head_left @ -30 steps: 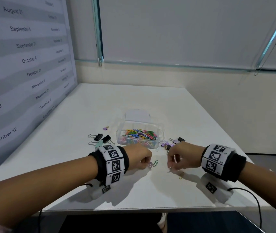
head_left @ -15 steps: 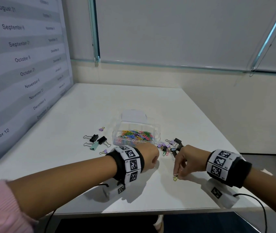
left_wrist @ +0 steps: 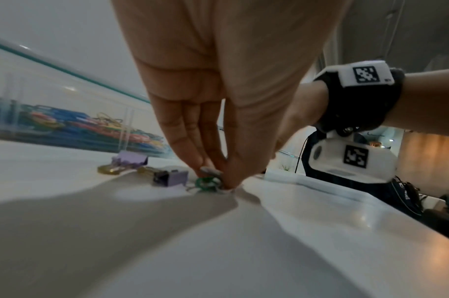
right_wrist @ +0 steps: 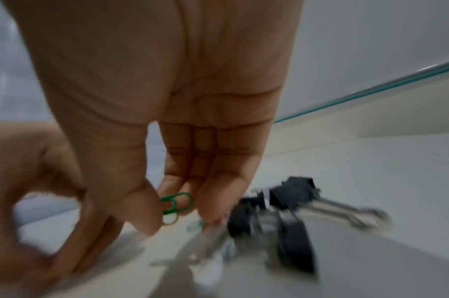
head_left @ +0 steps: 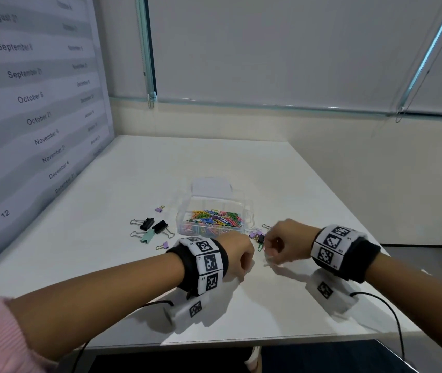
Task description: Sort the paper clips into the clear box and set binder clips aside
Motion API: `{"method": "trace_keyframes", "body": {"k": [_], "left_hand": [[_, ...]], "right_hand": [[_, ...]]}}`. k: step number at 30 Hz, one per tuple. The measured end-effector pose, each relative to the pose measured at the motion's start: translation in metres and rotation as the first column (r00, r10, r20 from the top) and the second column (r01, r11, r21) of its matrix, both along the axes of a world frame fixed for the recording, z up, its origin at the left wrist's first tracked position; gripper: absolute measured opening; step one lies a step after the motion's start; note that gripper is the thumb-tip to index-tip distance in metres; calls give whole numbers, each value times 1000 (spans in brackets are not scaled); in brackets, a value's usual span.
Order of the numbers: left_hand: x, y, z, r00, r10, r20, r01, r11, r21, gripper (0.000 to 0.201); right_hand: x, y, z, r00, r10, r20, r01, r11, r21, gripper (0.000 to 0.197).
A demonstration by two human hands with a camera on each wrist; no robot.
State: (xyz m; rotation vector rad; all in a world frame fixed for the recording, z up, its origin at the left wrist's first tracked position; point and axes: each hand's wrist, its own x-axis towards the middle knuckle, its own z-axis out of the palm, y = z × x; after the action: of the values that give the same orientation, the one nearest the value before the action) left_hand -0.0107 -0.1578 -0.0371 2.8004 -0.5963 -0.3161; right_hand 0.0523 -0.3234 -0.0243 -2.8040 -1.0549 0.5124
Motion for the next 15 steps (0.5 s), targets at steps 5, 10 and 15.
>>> {"method": "trace_keyframes", "body": {"k": [5,10,15], "left_hand": [[-6,3,-1,1000,5,9,-5,1000,-1,20],[-7,10,0,998,-14,-64,12,999,-29,20],[-5,21,-1,997,-6,-78,1,998,-57,13]], "right_hand": [[29,32,28,988,-100,116,65,961,268,5],[41,52,30,975,-193,113,134,907,399,25],[37,34,21,967,-204,155,159,952,261,12]]}}
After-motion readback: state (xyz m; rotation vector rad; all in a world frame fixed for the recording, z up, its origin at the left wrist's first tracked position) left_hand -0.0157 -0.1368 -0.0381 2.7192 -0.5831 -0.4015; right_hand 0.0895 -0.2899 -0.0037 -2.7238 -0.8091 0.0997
